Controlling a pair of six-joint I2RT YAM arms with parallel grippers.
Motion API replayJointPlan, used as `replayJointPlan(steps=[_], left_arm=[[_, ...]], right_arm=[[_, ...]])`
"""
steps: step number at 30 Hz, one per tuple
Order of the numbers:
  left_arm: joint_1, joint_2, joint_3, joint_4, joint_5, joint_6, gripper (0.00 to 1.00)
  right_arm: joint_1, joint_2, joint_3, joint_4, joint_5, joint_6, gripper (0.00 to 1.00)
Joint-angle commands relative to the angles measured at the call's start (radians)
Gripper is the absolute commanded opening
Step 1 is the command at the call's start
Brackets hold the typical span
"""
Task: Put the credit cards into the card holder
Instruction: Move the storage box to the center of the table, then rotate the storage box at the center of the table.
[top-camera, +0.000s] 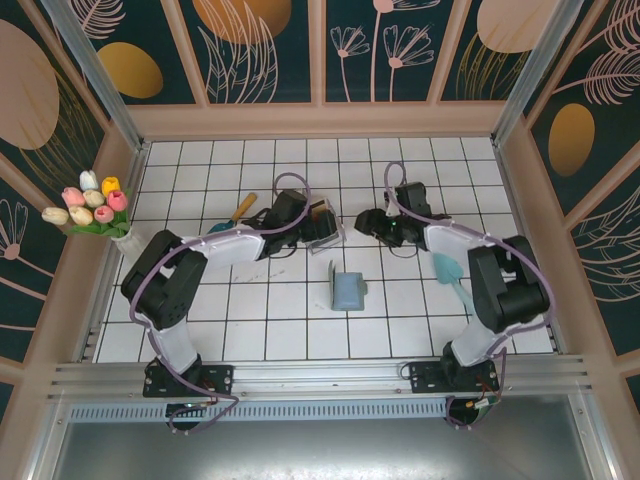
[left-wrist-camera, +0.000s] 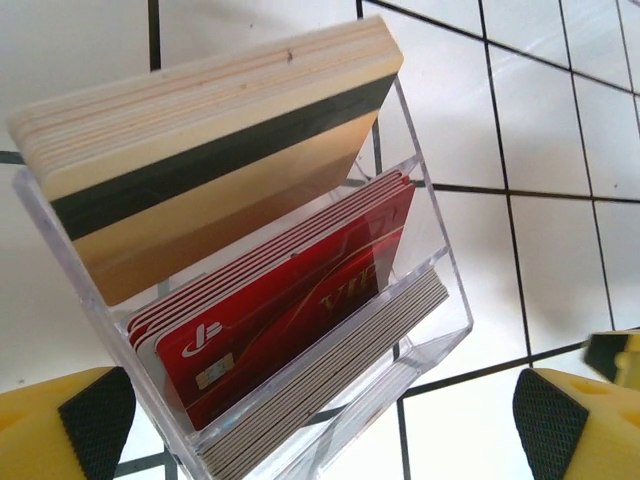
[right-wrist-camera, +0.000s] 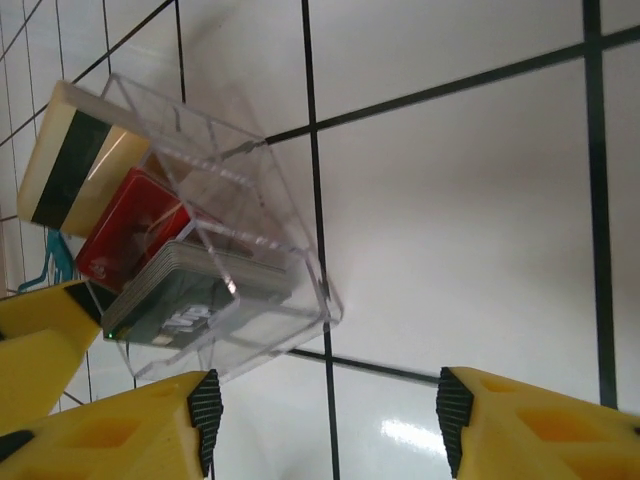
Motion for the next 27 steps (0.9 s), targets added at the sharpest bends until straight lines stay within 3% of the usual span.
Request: replayJointPlan(steps=[1, 7, 14, 18, 27], left_arm=[[0.04, -0.052, -0.032, 0.08, 0.004, -0.065, 0.98], [0.101, 0.015, -0.015, 0.184, 0.128, -0.14, 0.99], [0.1, 0.086, 0.036, 0.216, 0.216, -0.154, 0.98], [0.1, 0.123, 0.048, 0.281, 0.299, -0.17, 0.98], [0.047, 0.26, 0.161, 0.383, 0.475, -0.214, 0.96]], right_arm=[[-0.007, 0.089, 0.11, 0.051, -0.087, -0.018, 0.59], [-0.008, 0.228, 0.241, 0.104, -0.18, 0.03, 0.68], [-0.009, 0.282, 0.217, 0.253, -0.353, 0.127, 0.72], [-0.012, 0.222, 0.137, 0.318, -0.37, 0.166, 0.72], [-0.03, -0.044, -0.17, 0.401, -0.271, 0.235, 0.71]])
